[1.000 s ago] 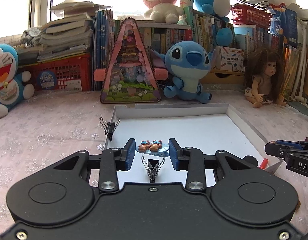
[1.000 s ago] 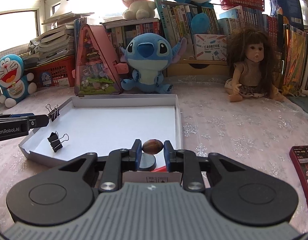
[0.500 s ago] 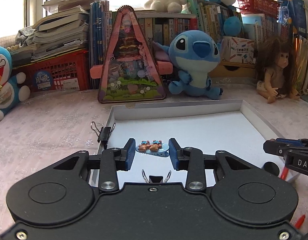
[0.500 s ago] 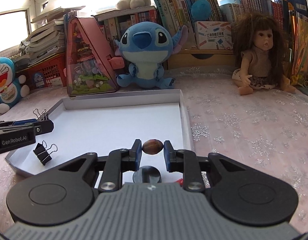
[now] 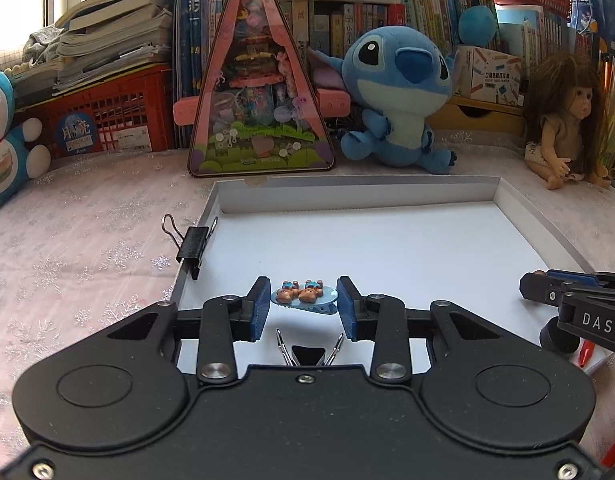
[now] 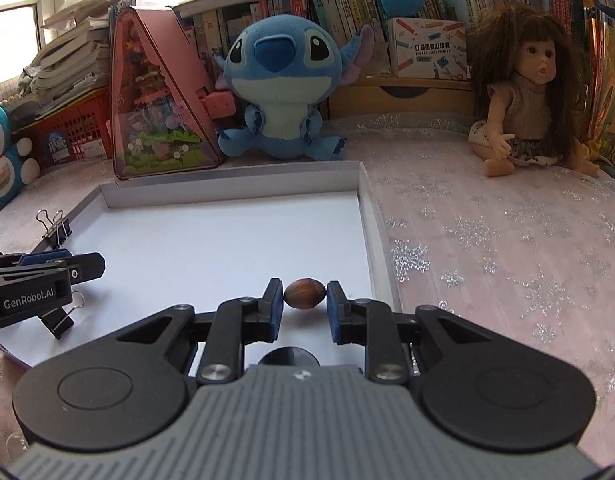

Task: Organize rigid objects
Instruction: 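Carry the blue dish with the left tool into the tray while the right tool carries the nut, then open the left tool to set the dish down while the right tool releases the nut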

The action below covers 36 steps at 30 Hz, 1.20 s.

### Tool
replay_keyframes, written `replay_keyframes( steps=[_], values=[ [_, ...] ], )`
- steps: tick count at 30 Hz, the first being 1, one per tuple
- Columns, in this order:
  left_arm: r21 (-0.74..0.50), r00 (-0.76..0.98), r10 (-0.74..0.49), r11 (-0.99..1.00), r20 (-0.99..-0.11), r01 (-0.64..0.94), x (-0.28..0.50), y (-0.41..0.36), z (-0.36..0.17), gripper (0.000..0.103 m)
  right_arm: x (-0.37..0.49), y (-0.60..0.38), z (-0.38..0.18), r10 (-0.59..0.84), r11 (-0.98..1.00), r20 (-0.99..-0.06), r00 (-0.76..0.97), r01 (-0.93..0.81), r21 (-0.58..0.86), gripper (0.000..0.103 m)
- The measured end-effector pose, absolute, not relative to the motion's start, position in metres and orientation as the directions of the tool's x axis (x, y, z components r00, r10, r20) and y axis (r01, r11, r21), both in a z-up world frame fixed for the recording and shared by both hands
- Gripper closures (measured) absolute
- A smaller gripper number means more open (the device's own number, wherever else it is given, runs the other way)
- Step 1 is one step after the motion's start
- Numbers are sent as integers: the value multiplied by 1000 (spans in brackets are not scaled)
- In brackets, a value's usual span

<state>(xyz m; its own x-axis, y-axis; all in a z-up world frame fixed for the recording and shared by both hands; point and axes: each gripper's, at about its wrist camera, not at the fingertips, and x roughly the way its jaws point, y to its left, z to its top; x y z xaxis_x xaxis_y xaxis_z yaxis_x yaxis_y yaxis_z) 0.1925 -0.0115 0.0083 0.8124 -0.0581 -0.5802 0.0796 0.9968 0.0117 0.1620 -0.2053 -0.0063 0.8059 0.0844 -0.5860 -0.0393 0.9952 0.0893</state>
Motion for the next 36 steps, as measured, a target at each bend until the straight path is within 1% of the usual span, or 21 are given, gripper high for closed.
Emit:
replay_keyframes(
  steps=[11,15,18,20,21,22,23,24,25,26,27,28,30,33,36],
  values=[
    [10,792,-48,998,-608,69,195,-12,1,69,163,-201,-7,64,998,-595,801,-40,53,75],
    [15,796,-55,997,-603,81,193,-12,0,68,163,-200,-7,67,998,-594,802,-45,52,71],
    [12,794,-56,997,-606,79,193,-12,0,68,163,-201,-7,68,998,-594,802,-45,53,71],
    [6,792,-57,997,-608,77,193,-12,1,65,163,-201,-7,69,997,-594,802,-46,54,70],
    [3,792,-60,997,-608,78,193,-12,1,63,163,-201,-7,71,997,-593,802,-47,56,67],
    [1,793,-62,997,-606,79,192,-11,2,59,162,-201,-7,74,997,-593,802,-48,60,66],
    [-1,795,-64,997,-604,79,190,-11,3,54,162,-201,-6,77,997,-592,802,-49,64,55],
    [-6,796,-68,997,-601,81,189,-10,4,51,161,-202,-6,84,996,-591,802,-53,69,51],
    [-11,798,-74,996,-599,84,188,-10,5,45,160,-202,-5,84,996,-590,803,-53,71,49],
    [-17,799,-80,996,-595,88,186,-9,7,39,159,-202,-5,82,996,-588,805,-51,70,44],
    [-22,802,-87,996,-591,92,183,-9,9,36,157,-201,-4,82,996,-586,806,-52,69,39],
    [-24,805,-91,995,-586,94,181,-9,10,31,156,-201,-3,85,996,-585,807,-55,69,38],
    [-26,813,-96,995,-574,100,176,-8,14,28,153,-201,-2,86,996,-581,809,-58,66,35],
    [-24,820,-107,993,-563,113,168,-9,20,26,147,-200,1,85,996,-570,817,-62,60,28],
    [-24,823,-122,991,-554,130,159,-10,24,23,140,-201,4,88,996,-558,825,-66,59,25]
  ],
)
